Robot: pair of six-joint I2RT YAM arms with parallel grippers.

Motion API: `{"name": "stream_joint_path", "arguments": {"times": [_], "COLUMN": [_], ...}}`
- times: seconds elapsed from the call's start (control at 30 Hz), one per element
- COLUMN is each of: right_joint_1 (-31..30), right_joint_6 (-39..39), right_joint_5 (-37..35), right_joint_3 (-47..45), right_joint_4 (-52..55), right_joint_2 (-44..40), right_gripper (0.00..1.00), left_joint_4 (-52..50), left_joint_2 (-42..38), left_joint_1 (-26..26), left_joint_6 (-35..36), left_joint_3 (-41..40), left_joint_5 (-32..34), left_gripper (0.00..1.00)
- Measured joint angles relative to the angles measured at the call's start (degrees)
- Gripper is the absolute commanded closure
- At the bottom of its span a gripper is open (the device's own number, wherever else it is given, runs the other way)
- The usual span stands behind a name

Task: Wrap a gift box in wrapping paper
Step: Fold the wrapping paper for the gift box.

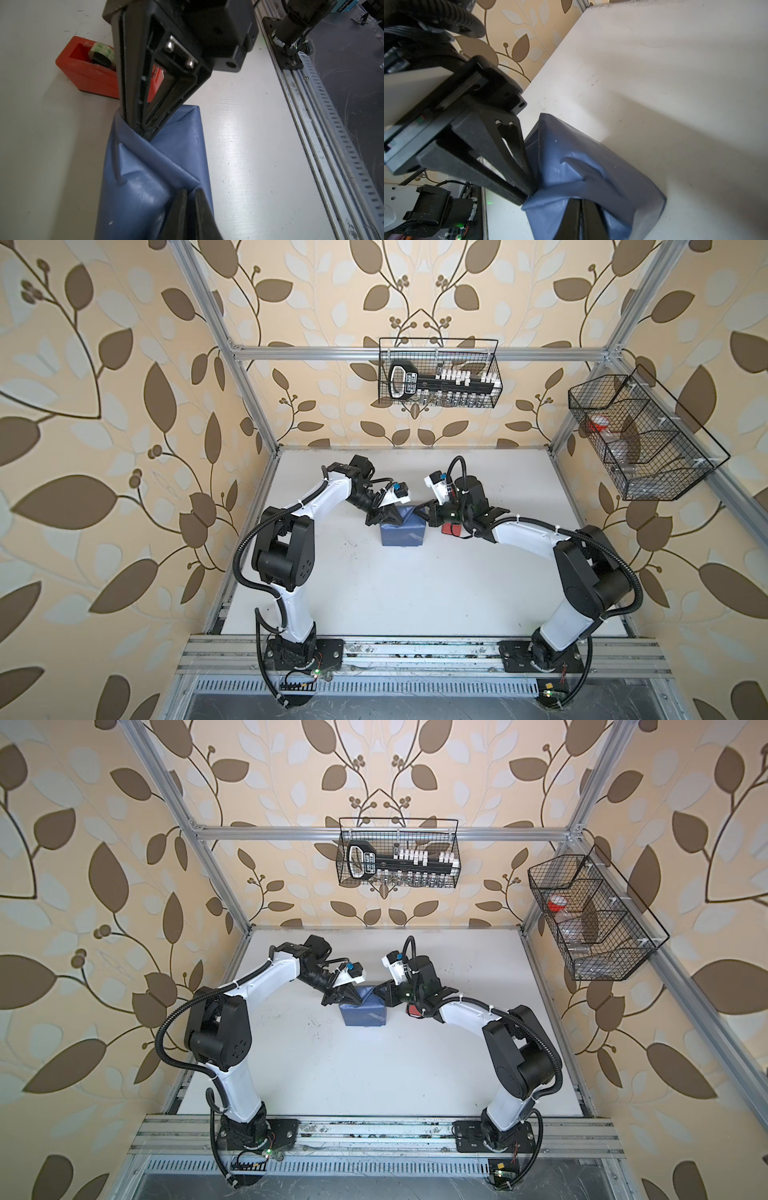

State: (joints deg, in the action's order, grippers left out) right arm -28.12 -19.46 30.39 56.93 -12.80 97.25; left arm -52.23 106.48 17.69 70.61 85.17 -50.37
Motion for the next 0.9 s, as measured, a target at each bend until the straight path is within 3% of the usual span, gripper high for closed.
{"name": "stream_joint_path", "arguments": {"times": [0.47,0.7,0.9], "right_joint_1": [3.6,-0.1,-1.4], "right_joint_6": [2.0,-3.7,-5.6], "right_joint_5": [4.9,6.3,6.5], "right_joint_3": [3.0,12.3,4.7], "right_joint_4": [14.3,8.7,6.4], "right_joint_2": [-10.2,-1.0,2.7], "right_gripper": [0.90,0.93,0.94], "left_joint_4": [-0.1,-0.2,-0.1], "left_joint_2": [0.0,0.0,-0.3], "left_joint_1": [0.0,0.0,0.0], "left_joint_6": [0.8,1.3,1.2], "left_joint_3": [-0.4,-0.5,-0.6], "left_joint_5": [-0.2,-0.2,-0.2], "left_gripper": [0.90,0.91,0.89]}}
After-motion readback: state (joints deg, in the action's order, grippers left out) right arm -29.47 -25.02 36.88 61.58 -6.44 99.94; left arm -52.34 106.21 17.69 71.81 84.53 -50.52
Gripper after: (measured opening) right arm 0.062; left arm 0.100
